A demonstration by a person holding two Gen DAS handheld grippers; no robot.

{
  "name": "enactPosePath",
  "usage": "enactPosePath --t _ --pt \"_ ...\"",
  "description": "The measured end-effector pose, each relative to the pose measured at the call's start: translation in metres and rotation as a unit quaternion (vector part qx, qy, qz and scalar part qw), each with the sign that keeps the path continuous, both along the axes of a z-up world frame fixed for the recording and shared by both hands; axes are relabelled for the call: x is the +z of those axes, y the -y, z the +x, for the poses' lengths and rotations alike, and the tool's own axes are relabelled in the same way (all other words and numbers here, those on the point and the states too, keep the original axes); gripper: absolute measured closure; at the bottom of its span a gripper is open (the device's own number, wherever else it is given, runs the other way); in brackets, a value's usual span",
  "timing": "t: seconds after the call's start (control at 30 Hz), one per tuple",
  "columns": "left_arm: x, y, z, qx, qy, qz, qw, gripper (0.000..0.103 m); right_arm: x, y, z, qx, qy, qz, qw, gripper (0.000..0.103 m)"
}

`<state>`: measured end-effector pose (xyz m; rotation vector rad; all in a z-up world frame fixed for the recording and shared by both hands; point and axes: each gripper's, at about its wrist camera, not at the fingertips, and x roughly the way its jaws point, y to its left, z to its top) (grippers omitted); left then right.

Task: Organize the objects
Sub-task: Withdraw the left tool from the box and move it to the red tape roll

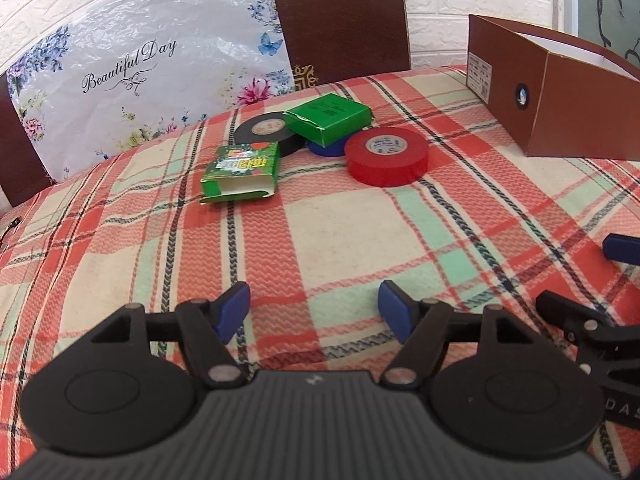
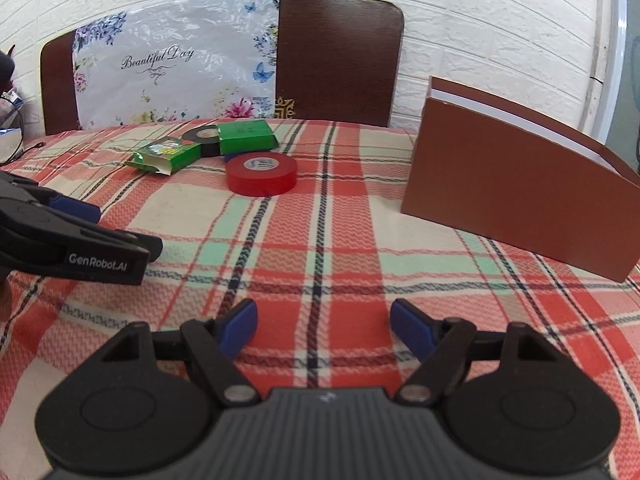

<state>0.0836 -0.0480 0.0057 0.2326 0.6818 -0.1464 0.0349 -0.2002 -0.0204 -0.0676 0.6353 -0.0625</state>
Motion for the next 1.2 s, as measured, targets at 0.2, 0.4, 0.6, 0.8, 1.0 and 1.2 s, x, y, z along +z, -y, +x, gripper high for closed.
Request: enactPosePath --t 0.2,0.4,0.6,0.8,1.0,1.2 --pt "-0.002 -0.009 0.005 0.011 0.01 0.004 0.9999 0.022 0.0 -0.008 0.006 0.015 -0.005 0.012 1.0 0.027" --pt "-0.006 -0.017 0.012 0.02 0.021 0.007 0.9996 0.016 -0.001 -0.017 0.017 0.031 -0.008 0.019 0.999 0.026" --pt "-0.009 -0.028 0.019 0.031 0.019 -0.01 0.9993 0.003 -0.002 -0.02 0.037 0.04 -0.012 0.033 0.999 0.024" --pt "-0.012 -0.042 0.027 0.038 0.003 -0.053 0.9979 0.0 -0.004 -0.022 0.069 0.044 -0.013 0.038 0.998 0.022" --pt "-0.013 -0.049 0.032 0.056 0.006 -0.065 0.9963 0.0 -0.005 -0.019 0.09 0.043 -0.014 0.042 0.998 0.02" --pt "-0.014 -0.051 0.033 0.056 0.012 -0.066 0.9962 0.0 -0.006 -0.019 0.109 0.042 -0.014 0.04 0.998 0.018"
